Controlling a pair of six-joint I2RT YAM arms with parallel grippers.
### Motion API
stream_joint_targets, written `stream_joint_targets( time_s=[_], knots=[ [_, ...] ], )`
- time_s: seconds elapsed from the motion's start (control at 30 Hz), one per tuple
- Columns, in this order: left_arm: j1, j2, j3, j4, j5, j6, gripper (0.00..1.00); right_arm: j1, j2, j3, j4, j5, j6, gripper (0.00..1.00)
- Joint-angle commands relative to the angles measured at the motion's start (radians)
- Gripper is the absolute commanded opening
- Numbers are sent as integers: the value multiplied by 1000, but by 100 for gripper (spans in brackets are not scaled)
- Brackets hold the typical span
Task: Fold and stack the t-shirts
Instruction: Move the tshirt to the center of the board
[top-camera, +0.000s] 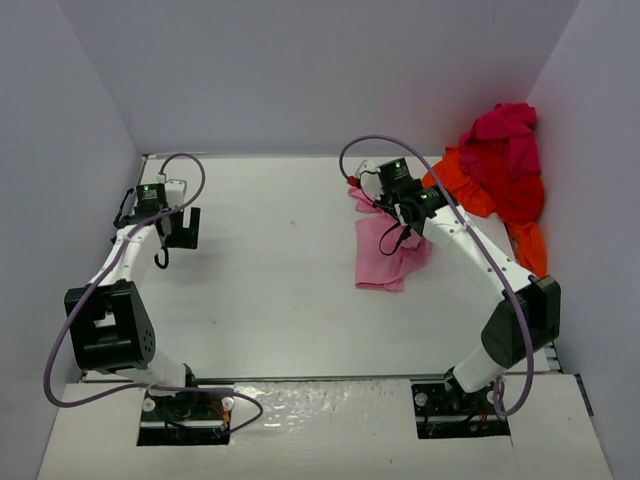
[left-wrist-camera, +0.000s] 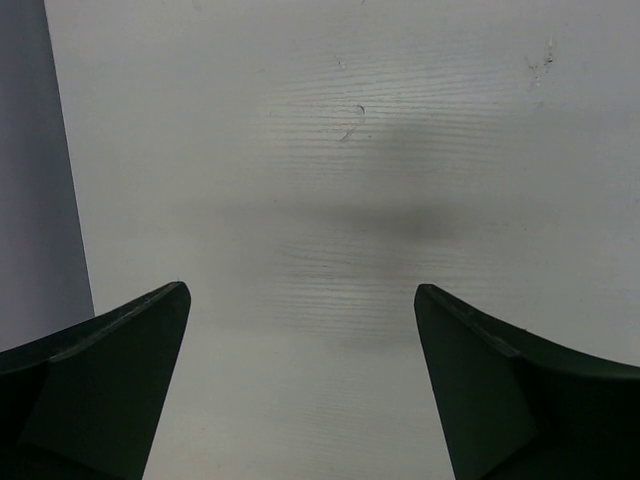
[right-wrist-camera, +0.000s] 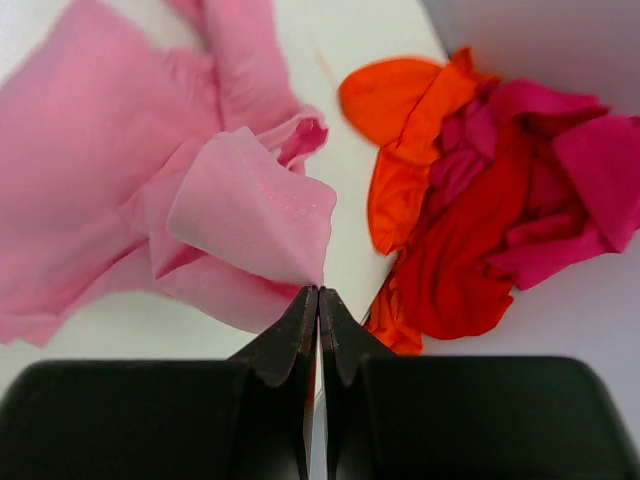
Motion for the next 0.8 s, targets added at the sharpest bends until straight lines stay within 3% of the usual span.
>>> stream_joint_targets(
  time_s=[0.0,0.03,0.07,0.13,0.17,0.37,0.43,0.5,0.6,0.67,0.77],
  knots=[
    [-3,-18,37,16,47,33,93,-6,27,-119,13,192,-59,3],
    [-3,-17,32,22,48,38,93,-6,33,-151,13,222,-69,11],
    [-3,-16,32,22,49,41,93,-6,35,-168,14,224,-70,28],
    [-3,-4,29,34,49,42,93,-6,48,-181,14,258,-84,80],
    [-3,2,30,39,50,42,93,-6,56,-168,13,268,-84,98],
    [-3,15,24,51,53,41,93,0,158,47,20,202,-68,97],
    [-3,13,27,49,46,43,93,7,221,137,22,165,-60,91],
    [-3,7,26,51,44,45,93,12,307,229,25,137,-51,80],
    [-3,-8,22,46,38,50,93,31,444,341,25,120,-53,77],
    [-3,-21,15,45,30,60,93,43,521,387,19,110,-61,67],
    [-3,-40,-5,48,20,74,93,46,585,426,19,115,-72,66]
  ],
)
